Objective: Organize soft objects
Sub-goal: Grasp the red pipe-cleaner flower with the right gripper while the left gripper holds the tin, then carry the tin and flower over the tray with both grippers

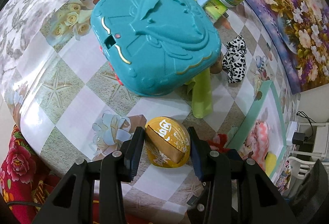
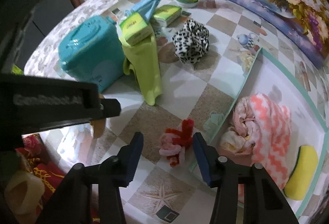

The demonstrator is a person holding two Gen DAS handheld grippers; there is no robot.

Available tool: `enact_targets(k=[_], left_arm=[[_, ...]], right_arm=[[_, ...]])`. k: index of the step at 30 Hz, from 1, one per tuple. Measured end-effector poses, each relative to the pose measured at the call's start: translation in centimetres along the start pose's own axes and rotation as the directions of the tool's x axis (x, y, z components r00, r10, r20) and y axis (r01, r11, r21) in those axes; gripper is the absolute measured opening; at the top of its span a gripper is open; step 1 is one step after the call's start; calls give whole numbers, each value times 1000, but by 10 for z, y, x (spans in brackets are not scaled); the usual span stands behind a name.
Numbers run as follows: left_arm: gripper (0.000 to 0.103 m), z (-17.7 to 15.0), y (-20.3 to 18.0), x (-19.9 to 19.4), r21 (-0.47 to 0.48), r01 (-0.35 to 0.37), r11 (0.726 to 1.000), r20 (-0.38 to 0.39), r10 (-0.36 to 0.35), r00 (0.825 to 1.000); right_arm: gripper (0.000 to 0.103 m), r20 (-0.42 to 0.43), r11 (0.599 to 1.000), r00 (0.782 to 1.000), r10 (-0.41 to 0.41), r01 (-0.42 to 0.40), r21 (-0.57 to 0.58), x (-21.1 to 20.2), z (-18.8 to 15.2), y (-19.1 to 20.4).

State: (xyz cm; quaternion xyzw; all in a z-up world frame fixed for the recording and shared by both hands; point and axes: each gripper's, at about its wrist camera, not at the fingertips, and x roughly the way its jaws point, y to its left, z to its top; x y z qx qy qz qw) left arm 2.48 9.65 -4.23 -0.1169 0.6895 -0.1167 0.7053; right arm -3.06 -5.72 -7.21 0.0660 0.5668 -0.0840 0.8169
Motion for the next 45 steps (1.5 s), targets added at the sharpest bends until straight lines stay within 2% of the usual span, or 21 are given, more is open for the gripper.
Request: enact_targets(k=[7,10,14,27,31,36,45], left_arm=[[44,4,-9,14,-18,0,1000,-9,0,1000],[44,5,-9,15,-24,4,1000,-13,-5,1000],[44,4,-8,16,-25,6,1000,-16,-6,1000],[44,5,-11,19,-27,9,1000,-16,-9,1000],[44,6,-14,19,-23,14,1000,-11,-14,1000],[44,6,-20,18,-11,24,1000,-4,-24,1000],[44,4,-36,15,45,34,998,13,-35,999]], right_arm=[[48,-38,999,999,-4,2,-39,12,-4,8],[42,-47,999,999,14,-15,-38,13,-5,10],[30,-59,999,998,-22,20,-26,18,-8,7],[28,-76,1000,997,-28,28,2,26,-5,1],[27,-56,1000,998,-8,10,23,14,-4,-3],[28,10,997,1000,26,-26,67,-8,-1,-12],[28,92,988,996,22,-35,152,-36,-2,-32]])
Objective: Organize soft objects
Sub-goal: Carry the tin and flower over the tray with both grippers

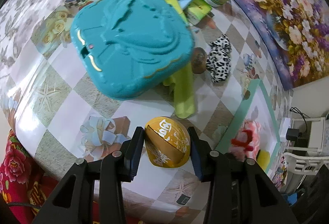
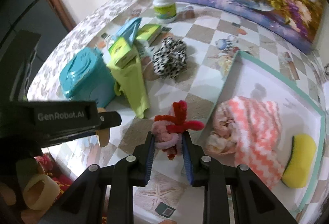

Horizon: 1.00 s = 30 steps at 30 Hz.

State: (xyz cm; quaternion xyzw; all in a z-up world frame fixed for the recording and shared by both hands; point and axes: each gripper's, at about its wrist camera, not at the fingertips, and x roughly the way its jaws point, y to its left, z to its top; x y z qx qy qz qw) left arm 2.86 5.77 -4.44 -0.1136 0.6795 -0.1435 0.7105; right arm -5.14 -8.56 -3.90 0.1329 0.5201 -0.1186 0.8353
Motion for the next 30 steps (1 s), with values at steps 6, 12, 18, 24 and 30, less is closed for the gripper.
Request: enact_targets(k=[6,12,18,24,30], left_arm=[[44,-5,-17,-2,80,-3,997,13,1,1000],[44,-15,-52,-9,220,13,975,63,-28,998],[44,-33,-96,-10,401,20,916,101,-66,993],[44,-60,-138,-1,578,50,815,62,-105,993],[44,-85,-166,20,689,23,725,40,-70,997]], right_arm=[[28,71,988,997,-38,26,153,-24,4,-41],[28,97,939,982,-159,120,322,-47,-5,-98],[27,53,859,966,-251,198,473,-60,-28,-154],[28,-21,792,962,-273,237,563,-60,-51,-192],[28,-88,763,960,-265,264,590,-54,-67,-203]])
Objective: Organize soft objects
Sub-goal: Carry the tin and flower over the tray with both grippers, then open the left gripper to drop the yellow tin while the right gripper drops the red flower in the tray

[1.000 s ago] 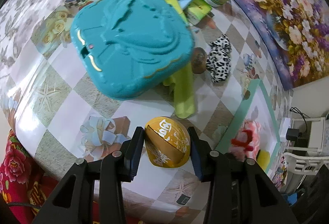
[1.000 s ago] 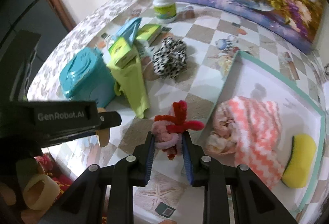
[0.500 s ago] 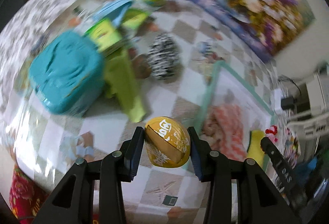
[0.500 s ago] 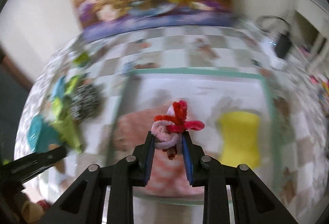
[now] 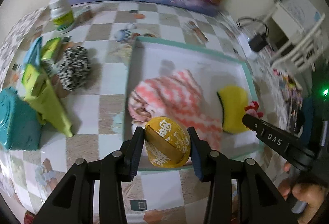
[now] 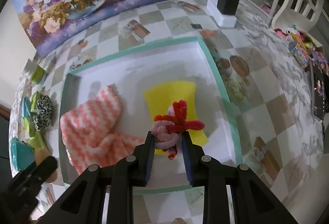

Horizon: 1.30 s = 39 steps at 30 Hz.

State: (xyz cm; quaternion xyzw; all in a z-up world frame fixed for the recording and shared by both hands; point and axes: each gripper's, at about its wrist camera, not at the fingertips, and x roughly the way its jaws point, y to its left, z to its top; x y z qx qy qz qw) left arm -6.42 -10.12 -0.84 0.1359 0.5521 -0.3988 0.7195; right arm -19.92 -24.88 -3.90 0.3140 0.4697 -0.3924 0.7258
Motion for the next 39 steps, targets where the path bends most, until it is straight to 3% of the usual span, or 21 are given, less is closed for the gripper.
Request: enact_targets(k=[8,15,24,32,35,38,39], left_arm=[[44,-4,-3,30,27,-40,999,-70,41,997],[45,-11,13,56,-38,-65,997,-179,57,982],[45,-24,17,54,-32,-136,990,-217,126,968],[45,-26,27,49,-85,-128,988,-241,104,965],[47,-20,28,51,-88,-111,990,-254,85,963],[55,-21,25,48,-102,-66,993,-261,37,965],[56,-21,25,47,-105,-57,993,-260,28,965]], right_arm=[[28,-66,999,998,13,-15,-31,7,-9,8],[30,-112,998,993,23,-30,-61,17,-15,15],[30,-138,994,990,27,-42,-105,19,-22,26],[31,-155,988,987,34,-57,-145,16,-26,39],[35,-140,986,989,53,-74,-149,9,-28,40],[54,-96,987,995,41,-56,-153,-1,-26,42],[54,-86,987,995,43,-55,-152,-4,-25,42]])
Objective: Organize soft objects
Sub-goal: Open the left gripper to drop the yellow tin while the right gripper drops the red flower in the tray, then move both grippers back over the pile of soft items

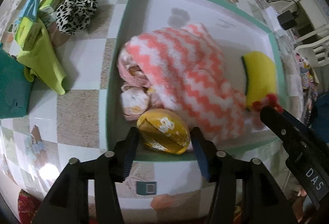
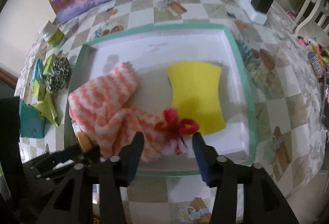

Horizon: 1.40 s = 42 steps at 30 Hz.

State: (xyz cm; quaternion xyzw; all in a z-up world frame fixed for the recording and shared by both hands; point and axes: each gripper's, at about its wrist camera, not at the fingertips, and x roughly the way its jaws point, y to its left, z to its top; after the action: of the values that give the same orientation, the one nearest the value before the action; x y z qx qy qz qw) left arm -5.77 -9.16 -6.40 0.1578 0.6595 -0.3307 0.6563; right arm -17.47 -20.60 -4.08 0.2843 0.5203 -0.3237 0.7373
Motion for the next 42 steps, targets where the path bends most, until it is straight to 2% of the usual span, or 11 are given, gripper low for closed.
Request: enact_targets(k=[6,14,15,16,17,21,23,30,35,42], left_arm=[[63,-6,-10,-20,22,28,999,41,-29,999],[67,-5,-16,-49,36,44,998,119,-48,992],[68,-4,-14,-51,31,45,998,127,-49,991],[74,0,-10,-52,22,44,999,134,-47,990],[82,2,-6,-55,8,42,999,144,-42,989],[84,9,15,-54,-58,32,998,173,-22,985],[89,13,26,-57,-102,28,994,190,-8,982],[93,21,59,-66,-233,7,972,259,56,964],[93,32,74,-77,-265,-28,964,301,110,947],[93,47,91,-98,-271,-49,961,348,145,926]], right_arm=[[54,51,1000,999,-15,15,12,-12,3,0],[61,81,998,996,-35,31,51,-18,7,-8],[62,82,998,996,-37,32,56,-18,7,-9],[63,82,998,996,-39,34,59,-18,8,-10],[64,81,997,996,-42,37,63,-18,7,-11],[71,69,996,995,-68,64,64,-14,8,-12],[73,62,995,995,-83,79,60,-12,7,-11],[96,68,991,989,-132,131,30,-8,9,-3],[98,76,991,988,-136,135,20,-8,9,3],[99,102,996,991,-92,91,11,-11,11,18]])
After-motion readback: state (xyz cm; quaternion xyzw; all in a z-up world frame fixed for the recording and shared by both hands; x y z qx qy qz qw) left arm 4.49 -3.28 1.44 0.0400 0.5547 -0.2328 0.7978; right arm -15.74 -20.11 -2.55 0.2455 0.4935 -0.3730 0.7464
